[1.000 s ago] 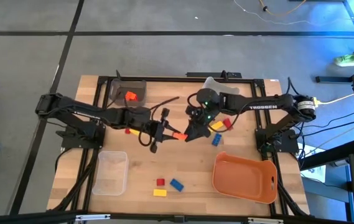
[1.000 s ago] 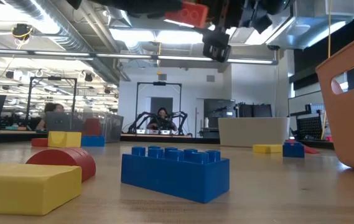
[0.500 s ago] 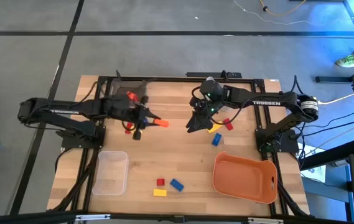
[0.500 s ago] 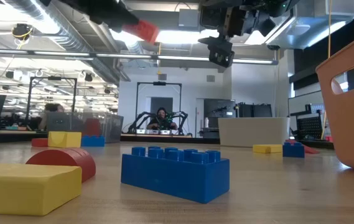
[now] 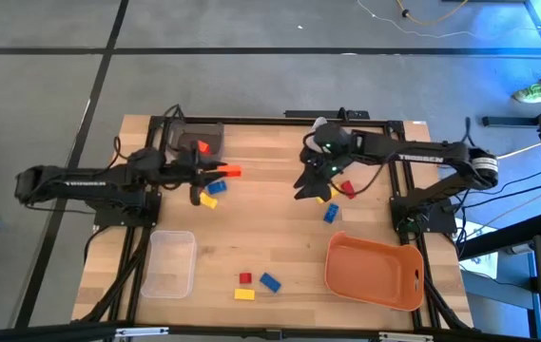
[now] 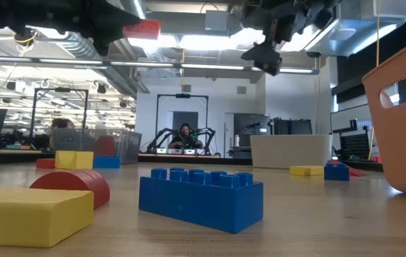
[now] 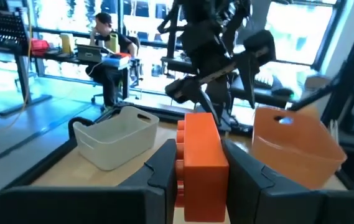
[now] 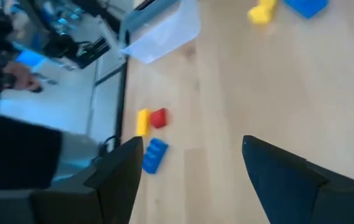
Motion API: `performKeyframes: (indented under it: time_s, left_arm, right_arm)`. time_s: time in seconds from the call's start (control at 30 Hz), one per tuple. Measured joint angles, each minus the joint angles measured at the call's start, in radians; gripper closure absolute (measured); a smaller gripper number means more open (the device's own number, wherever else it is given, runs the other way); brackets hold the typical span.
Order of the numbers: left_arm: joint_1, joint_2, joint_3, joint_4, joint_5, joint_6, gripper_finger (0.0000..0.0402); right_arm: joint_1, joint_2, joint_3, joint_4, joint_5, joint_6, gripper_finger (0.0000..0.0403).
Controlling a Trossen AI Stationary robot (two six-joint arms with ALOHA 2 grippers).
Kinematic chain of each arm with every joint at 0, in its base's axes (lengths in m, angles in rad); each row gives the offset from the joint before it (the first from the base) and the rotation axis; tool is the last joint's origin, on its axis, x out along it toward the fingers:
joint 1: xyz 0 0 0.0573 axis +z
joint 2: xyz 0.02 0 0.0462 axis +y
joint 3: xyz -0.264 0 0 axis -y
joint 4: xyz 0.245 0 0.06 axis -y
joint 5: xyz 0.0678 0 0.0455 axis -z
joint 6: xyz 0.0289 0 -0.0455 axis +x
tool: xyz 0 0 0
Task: Sort & place blocks by color
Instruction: Put the orange gamepiece into the black bin
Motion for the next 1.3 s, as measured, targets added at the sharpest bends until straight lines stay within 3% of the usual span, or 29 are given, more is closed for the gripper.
performKeyframes:
  time_s: [0.33,0.53,0.77,1.17,1.3]
  left_arm:
    - [0.005,-0.062,-0.01,-0.001,0.014,-0.069,0.0318]
    - [0.005,-0.062,-0.01,0.003,0.026,-0.138,0.0318]
    - [0.004,-0.062,-0.01,0.003,0.035,-0.162,0.0318]
    - [0.004,-0.062,-0.01,0.002,0.101,-0.249,0.0318]
    - [0.004,-0.062,-0.01,0.0,0.078,-0.298,0.0318]
  right_arm:
    - [0.0,-0.209,-0.112,0.021,0.206,0.021,0.0128]
    - [0.0,-0.291,-0.177,0.153,0.284,0.075,0.0128]
    - [0.0,-0.302,-0.199,0.28,0.308,0.105,0.0128]
    - [0.0,-0.3,-0.199,0.286,0.311,0.104,0.0128]
    - [0.0,-0.3,-0.199,0.286,0.334,0.101,0.0128]
